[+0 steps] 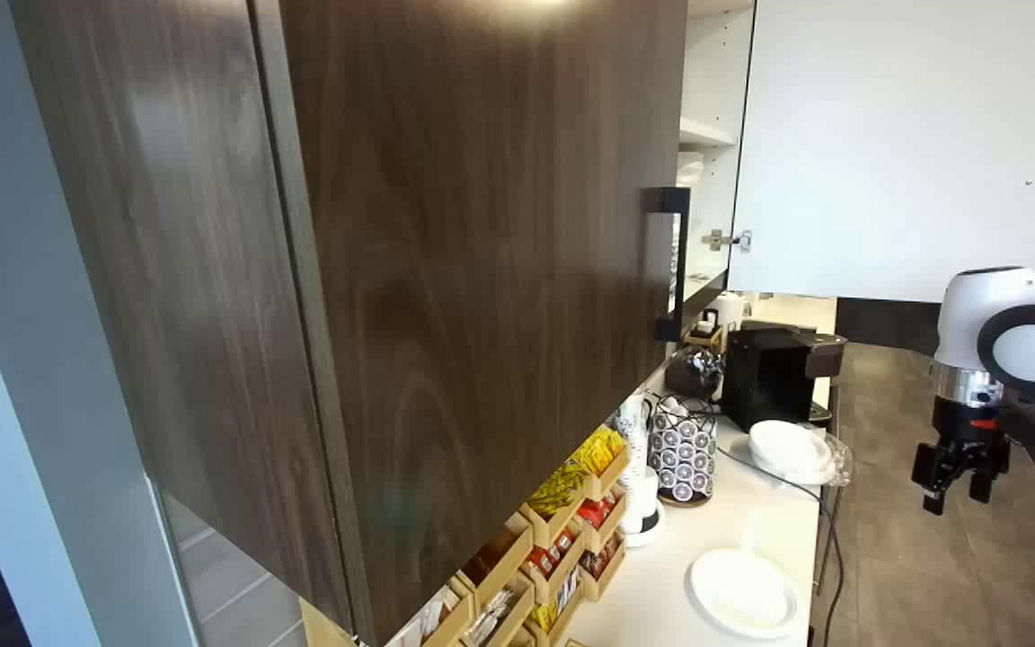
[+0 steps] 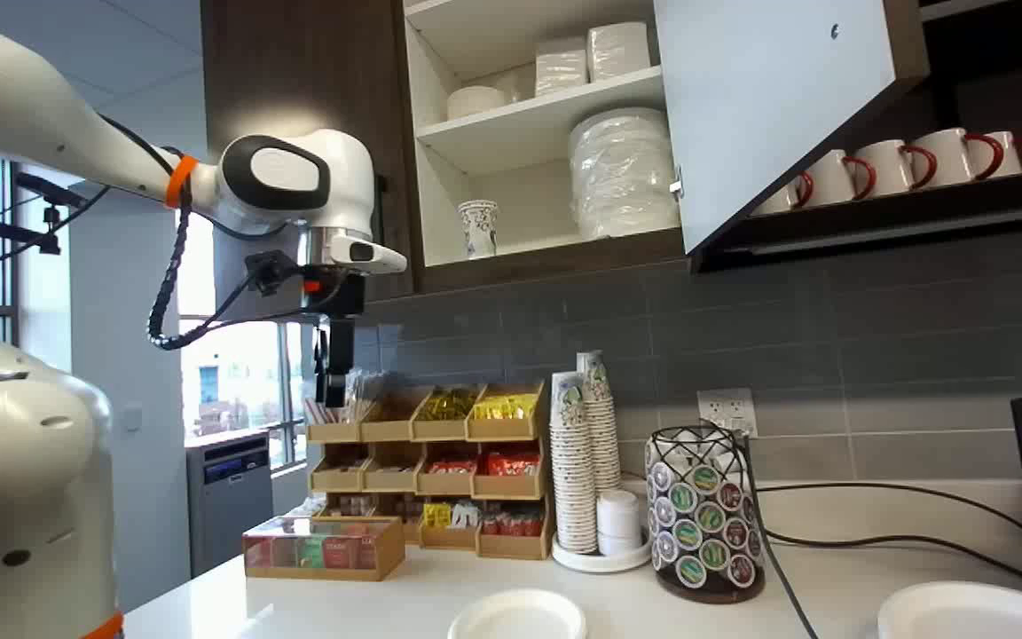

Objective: Remove the two coffee cups from the upper cabinet and put them on the counter then place the white plate on the bottom shelf of the upper cabinet

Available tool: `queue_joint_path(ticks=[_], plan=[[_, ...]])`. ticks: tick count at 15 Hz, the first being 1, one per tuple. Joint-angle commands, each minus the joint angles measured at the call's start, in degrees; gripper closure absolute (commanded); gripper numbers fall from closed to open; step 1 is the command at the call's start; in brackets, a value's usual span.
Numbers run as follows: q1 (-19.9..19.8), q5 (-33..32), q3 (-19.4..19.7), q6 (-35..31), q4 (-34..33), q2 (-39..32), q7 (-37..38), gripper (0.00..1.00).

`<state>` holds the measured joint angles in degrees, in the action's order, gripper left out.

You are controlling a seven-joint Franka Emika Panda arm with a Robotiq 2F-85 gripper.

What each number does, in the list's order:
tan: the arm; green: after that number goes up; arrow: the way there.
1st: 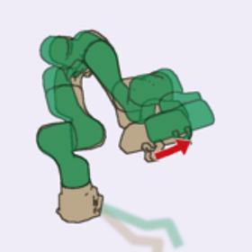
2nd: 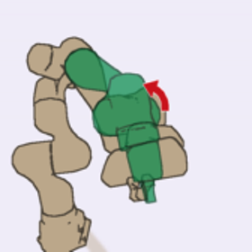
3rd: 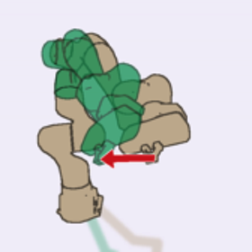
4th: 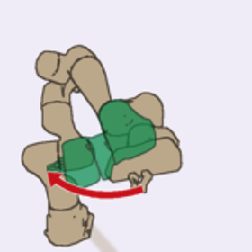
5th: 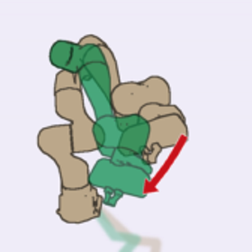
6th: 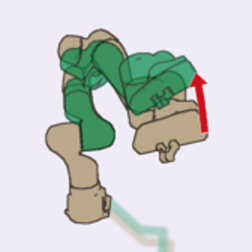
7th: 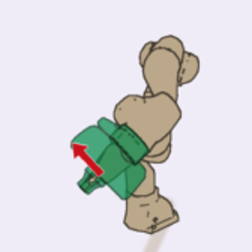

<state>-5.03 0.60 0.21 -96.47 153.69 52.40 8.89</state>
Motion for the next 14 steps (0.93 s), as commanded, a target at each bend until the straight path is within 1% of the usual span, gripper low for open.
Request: queue_joint_path(ticks=[1,7,8,9,11,14], plan=[[-0.2,0.1,-0.1,0.1,-0.1,0.0,-0.1,0.00],[-0.2,0.1,-0.1,0.1,-0.1,-0.1,-0.1,0.00],[0.8,2.1,0.9,-0.7,-1.0,0.2,-0.9,0.00],[0.9,2.8,0.8,-1.1,-2.0,0.0,-0.9,0.00],[1.1,4.1,0.6,-2.0,-6.0,-0.4,-0.7,0.00],[1.0,6.5,-0.9,-2.0,-14.5,-2.1,1.9,0.00]])
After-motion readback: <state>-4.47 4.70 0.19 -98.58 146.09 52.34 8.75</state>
